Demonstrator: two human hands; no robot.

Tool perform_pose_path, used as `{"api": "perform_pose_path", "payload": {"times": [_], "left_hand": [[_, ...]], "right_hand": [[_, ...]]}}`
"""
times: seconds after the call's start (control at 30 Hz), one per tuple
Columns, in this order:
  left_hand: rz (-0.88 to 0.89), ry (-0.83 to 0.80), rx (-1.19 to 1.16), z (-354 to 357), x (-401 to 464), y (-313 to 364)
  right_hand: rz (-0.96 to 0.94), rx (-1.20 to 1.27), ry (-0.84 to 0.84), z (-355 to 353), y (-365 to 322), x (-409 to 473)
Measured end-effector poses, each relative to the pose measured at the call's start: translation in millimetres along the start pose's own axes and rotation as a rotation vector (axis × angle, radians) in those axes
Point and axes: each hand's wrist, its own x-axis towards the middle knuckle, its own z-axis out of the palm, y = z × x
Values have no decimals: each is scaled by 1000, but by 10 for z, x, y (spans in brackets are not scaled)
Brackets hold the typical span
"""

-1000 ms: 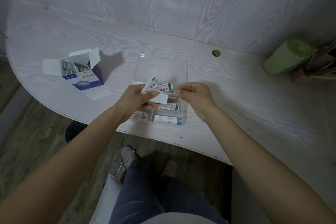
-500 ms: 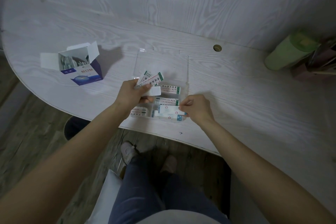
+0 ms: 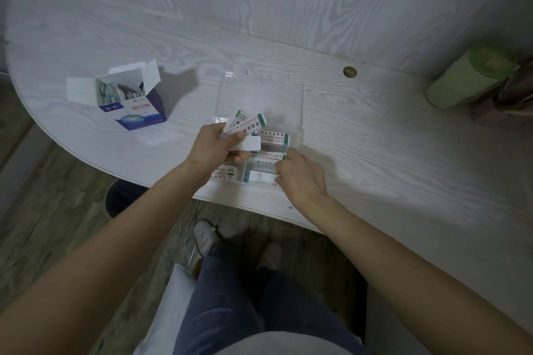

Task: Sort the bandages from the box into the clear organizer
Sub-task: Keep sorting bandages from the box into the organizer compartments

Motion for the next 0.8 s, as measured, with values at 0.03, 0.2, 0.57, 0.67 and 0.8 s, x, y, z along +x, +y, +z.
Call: {"api": "perform_pose_path", "payload": {"times": [0.03, 0.2, 0.57, 0.67, 0.8], "left_hand": [[0, 0, -4, -7, -2, 0], [12, -5, 11, -23, -12, -3], [2, 2, 25, -56, 5, -33], [-4, -7, 22, -52, 16, -39], [-7, -15, 18, -22, 39, -41]], "right_hand": [[-12, -13, -4, 1, 0, 6], [-89, -14, -49, -49, -13, 73], [-207, -51, -135, -125, -57, 149], [-139, 75, -165, -197, 64, 60], [72, 238, -296, -278, 177, 46]]}}
